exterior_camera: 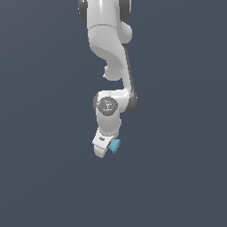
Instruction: Pick up the object and move it to a goal position.
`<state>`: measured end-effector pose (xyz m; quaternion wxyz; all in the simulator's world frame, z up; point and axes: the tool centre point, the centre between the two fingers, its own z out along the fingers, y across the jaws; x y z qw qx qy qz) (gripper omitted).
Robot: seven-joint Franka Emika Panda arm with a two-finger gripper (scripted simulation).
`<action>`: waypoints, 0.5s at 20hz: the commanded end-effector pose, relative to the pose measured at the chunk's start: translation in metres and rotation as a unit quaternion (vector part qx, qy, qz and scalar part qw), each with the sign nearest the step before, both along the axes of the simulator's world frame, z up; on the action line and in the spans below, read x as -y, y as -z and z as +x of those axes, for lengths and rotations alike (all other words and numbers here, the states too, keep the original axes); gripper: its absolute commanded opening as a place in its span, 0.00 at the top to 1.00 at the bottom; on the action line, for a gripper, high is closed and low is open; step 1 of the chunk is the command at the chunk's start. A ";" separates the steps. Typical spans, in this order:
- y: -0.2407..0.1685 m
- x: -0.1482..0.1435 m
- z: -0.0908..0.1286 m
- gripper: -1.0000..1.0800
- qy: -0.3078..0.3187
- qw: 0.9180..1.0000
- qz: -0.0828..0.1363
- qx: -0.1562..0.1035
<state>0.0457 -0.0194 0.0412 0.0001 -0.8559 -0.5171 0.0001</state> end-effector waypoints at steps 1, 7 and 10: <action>-0.001 0.000 -0.001 1.00 0.000 1.000 0.000 0.000; -0.011 -0.006 -0.010 1.00 0.000 1.000 0.000 0.000; -0.019 -0.011 -0.018 1.00 0.000 1.000 0.000 0.000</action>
